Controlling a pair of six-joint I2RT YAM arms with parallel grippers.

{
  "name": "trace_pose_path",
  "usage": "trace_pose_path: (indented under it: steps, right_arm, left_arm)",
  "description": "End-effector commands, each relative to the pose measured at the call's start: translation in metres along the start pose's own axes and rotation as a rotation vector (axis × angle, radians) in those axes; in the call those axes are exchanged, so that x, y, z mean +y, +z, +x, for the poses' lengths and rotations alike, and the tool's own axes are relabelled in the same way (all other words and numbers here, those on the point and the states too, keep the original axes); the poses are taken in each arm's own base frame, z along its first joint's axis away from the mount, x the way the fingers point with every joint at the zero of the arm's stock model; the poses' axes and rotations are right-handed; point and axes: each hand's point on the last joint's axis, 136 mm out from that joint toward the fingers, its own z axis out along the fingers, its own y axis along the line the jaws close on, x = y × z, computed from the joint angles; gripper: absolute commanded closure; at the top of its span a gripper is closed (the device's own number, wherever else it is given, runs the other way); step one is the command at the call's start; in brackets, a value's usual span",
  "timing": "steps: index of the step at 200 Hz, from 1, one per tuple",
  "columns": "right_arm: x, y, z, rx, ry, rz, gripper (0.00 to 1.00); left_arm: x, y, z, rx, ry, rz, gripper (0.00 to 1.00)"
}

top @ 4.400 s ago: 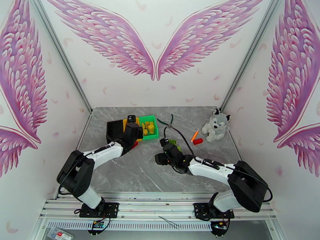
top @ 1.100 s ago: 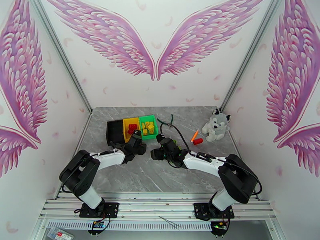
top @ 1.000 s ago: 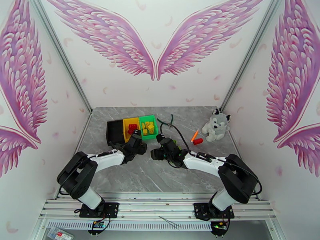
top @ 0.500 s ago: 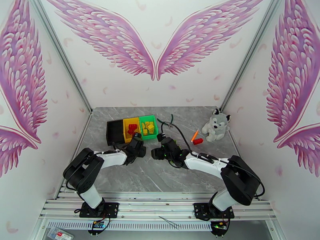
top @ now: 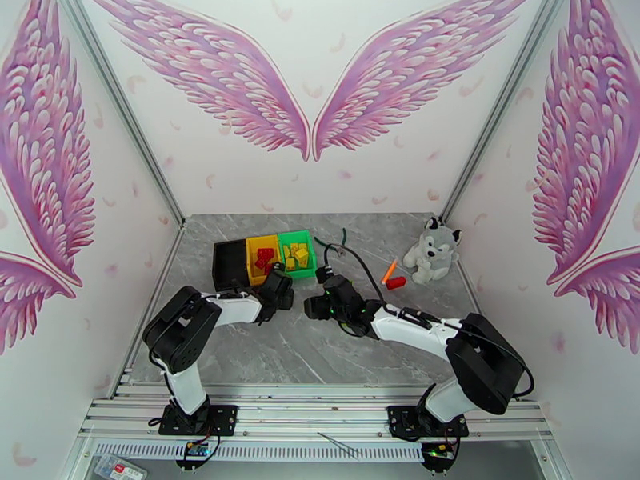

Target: Sort the legos into containers by color

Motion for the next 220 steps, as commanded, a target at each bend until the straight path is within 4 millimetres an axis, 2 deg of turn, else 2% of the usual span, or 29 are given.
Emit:
trace_pose_path:
  steps: [1, 20, 59, 126, 182, 220]
  right_arm:
    - [-0.003, -0.005, 0.002, -0.002, -0.01, 0.022, 0.38]
    - [-0.004, -0.005, 0.002, -0.001, -0.011, 0.024, 0.38]
    - [-0.003, -0.002, 0.002, 0.001, -0.011, 0.021, 0.38]
    - [-0.003, -0.001, 0.001, 0.001, -0.007, 0.021, 0.38]
    - [-0.004, -0.005, 0.0, -0.006, -0.008, 0.028, 0.38]
    - [-0.006, -0.013, -0.005, -0.028, -0.013, 0.045, 0.39]
  left_arm:
    - [0.005, 0.008, -0.007, -0.01, 0.014, -0.034, 0.47]
    - [0.006, 0.008, -0.01, -0.016, 0.021, -0.045, 0.49]
    - [0.004, 0.003, -0.013, -0.034, 0.05, -0.04, 0.64]
    - [-0.019, -0.016, -0.008, -0.05, 0.147, 0.039, 0.78]
    - [-0.025, -0.044, -0.005, -0.066, 0.135, 0.116, 0.82]
    - [-0.01, -0.069, -0.02, -0.119, 0.098, 0.088, 0.82]
